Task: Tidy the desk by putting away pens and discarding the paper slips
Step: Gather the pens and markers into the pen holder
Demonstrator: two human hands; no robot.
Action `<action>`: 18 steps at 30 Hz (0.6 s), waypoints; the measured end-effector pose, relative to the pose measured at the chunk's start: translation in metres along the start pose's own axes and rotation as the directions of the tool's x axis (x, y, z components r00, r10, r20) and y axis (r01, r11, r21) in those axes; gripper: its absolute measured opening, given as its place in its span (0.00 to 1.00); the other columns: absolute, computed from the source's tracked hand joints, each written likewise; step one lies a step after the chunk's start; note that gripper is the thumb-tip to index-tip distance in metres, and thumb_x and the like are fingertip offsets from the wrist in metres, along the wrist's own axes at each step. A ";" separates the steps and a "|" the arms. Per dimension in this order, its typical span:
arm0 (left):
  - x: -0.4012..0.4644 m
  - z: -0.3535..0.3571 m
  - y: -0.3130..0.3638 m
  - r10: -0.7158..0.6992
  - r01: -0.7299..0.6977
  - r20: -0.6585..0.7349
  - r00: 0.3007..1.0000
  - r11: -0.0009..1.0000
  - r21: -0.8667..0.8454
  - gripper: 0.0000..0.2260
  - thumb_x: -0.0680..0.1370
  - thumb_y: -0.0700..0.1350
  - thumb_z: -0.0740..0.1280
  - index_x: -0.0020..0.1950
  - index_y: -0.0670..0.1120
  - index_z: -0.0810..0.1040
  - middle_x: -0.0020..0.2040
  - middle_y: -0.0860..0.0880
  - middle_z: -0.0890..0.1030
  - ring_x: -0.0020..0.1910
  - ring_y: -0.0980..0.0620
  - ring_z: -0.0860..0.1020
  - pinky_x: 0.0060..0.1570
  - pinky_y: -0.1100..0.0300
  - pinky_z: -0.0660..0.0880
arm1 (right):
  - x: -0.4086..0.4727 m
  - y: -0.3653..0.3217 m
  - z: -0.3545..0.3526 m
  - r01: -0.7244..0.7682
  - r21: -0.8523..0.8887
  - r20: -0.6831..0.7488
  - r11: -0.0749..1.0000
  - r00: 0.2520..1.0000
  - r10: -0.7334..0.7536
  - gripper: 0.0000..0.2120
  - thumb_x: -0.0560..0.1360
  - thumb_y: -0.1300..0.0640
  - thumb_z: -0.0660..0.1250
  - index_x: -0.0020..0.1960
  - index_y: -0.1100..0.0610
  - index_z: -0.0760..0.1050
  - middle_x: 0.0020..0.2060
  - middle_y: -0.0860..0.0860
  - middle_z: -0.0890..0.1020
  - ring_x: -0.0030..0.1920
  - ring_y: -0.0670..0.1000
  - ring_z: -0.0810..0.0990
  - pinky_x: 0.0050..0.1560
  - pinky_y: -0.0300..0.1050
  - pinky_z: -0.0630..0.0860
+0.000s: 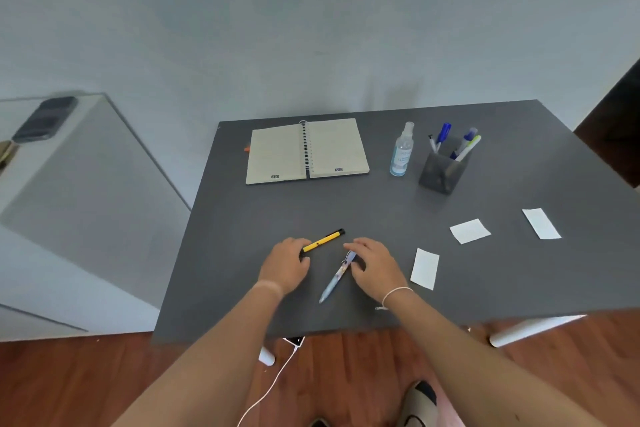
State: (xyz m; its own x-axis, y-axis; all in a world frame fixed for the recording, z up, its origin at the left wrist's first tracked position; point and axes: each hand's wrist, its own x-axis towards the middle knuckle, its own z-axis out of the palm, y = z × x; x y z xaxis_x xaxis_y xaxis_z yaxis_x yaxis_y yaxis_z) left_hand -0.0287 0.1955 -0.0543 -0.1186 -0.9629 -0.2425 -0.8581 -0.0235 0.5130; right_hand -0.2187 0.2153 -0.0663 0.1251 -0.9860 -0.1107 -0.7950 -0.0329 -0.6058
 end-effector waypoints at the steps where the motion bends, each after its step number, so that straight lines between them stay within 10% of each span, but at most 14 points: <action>1: 0.002 0.001 0.002 0.015 -0.015 0.011 1.000 1.000 0.020 0.17 0.77 0.42 0.61 0.65 0.48 0.72 0.62 0.46 0.76 0.63 0.46 0.72 0.63 0.52 0.70 | 0.000 0.001 0.001 0.016 -0.025 0.015 1.000 1.000 -0.015 0.19 0.75 0.62 0.59 0.65 0.53 0.72 0.67 0.52 0.72 0.69 0.53 0.66 0.70 0.44 0.61; 18: 0.021 0.018 0.013 -0.076 0.076 -0.006 0.997 0.992 0.098 0.14 0.77 0.38 0.57 0.59 0.44 0.77 0.54 0.41 0.74 0.54 0.42 0.73 0.54 0.50 0.72 | 0.019 0.020 -0.011 0.091 -0.219 0.121 0.971 0.991 -0.065 0.11 0.77 0.59 0.58 0.57 0.57 0.74 0.57 0.55 0.73 0.58 0.57 0.70 0.57 0.47 0.68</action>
State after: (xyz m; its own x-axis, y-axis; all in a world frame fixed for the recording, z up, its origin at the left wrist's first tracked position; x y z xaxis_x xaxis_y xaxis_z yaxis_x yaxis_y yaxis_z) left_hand -0.0513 0.1800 -0.0673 -0.0504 -0.9598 -0.2761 -0.9096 -0.0700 0.4096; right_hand -0.2388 0.1938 -0.0715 0.2476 -0.9547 -0.1652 -0.8911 -0.1575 -0.4256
